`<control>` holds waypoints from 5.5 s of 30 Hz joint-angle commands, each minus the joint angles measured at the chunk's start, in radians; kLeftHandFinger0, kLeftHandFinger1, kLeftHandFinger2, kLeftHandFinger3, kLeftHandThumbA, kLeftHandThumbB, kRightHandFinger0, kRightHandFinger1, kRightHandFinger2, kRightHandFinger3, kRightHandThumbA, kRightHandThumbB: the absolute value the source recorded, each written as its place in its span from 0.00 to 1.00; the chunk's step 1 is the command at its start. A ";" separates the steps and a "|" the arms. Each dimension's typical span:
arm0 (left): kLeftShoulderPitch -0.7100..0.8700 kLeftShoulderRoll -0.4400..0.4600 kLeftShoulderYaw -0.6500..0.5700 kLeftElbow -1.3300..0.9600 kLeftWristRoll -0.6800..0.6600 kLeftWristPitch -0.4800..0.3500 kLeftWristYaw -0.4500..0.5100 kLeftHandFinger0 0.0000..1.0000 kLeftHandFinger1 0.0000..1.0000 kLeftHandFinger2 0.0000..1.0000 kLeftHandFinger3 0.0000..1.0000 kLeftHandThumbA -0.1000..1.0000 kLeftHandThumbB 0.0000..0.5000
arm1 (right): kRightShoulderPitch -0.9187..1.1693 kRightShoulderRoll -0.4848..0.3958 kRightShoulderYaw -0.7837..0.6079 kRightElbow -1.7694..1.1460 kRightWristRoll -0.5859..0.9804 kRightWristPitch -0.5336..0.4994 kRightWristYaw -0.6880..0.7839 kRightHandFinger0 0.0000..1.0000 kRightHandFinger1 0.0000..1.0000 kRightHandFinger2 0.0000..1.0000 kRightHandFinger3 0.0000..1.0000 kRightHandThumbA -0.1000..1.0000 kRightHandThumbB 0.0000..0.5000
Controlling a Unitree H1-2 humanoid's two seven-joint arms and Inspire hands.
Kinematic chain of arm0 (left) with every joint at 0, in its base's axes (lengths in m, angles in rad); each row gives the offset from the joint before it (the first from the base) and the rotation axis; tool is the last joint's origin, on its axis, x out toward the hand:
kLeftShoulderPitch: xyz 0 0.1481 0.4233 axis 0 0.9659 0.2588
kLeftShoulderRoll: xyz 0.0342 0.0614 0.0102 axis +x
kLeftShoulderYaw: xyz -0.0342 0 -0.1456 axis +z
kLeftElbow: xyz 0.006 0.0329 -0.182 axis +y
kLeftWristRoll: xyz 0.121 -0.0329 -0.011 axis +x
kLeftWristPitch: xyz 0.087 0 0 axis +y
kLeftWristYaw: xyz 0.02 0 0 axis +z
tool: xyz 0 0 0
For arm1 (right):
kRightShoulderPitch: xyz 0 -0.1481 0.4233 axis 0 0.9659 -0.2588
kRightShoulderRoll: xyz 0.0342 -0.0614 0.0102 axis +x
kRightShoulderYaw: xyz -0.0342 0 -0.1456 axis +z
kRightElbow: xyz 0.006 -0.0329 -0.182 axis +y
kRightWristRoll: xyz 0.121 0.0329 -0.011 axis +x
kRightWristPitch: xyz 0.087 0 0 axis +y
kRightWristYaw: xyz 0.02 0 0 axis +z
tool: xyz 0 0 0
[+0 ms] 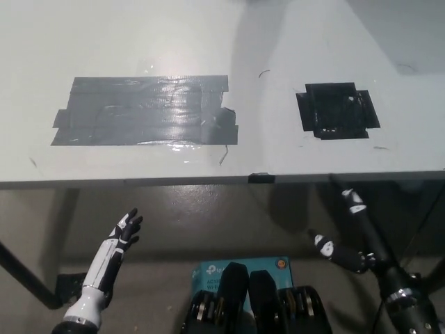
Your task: A person hands an oraange duster to the robot and the robot grabs it with its right hand and places it on the black marked spot infron tof it on the desk
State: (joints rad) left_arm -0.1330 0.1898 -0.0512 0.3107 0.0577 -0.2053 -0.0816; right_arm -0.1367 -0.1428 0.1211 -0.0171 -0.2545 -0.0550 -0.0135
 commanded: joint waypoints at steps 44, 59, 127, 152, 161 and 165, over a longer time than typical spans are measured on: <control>-0.001 0.014 -0.016 -0.037 0.028 -0.027 -0.025 1.00 1.00 1.00 1.00 1.00 0.58 | -1.102 -0.020 -0.151 0.705 -0.028 0.517 0.222 1.00 1.00 1.00 1.00 1.00 0.72; -0.013 0.018 -0.014 -0.043 0.029 -0.024 -0.029 1.00 1.00 1.00 1.00 1.00 0.53 | -1.179 0.017 -0.106 1.157 0.022 0.338 0.187 1.00 1.00 1.00 1.00 1.00 0.77; -0.071 0.032 -0.012 -0.016 0.021 -0.009 -0.056 1.00 1.00 1.00 1.00 1.00 0.31 | -0.878 -0.156 -0.023 0.979 0.029 0.180 0.008 0.36 0.60 0.82 0.72 0.00 0.44; -0.095 0.037 -0.018 -0.010 0.032 -0.001 -0.062 1.00 1.00 1.00 1.00 1.00 0.36 | -0.893 -0.175 0.050 1.034 0.034 -0.012 0.161 1.00 1.00 1.00 1.00 0.75 0.76; -0.097 0.039 -0.024 -0.018 0.048 0.013 -0.057 1.00 1.00 1.00 1.00 1.00 0.40 | -0.825 -0.203 0.039 0.800 0.022 0.060 0.157 1.00 1.00 1.00 1.00 0.85 0.77; -0.114 0.038 -0.025 -0.015 0.058 0.014 -0.053 1.00 1.00 1.00 1.00 1.00 0.40 | -0.791 -0.232 0.010 0.571 0.028 0.122 0.174 1.00 1.00 1.00 1.00 0.91 0.82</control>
State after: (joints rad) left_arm -0.2116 0.2133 -0.0697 0.3199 0.0916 -0.1877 -0.1360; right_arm -0.9193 -0.3076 0.1629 0.8257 -0.2214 0.0048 0.1430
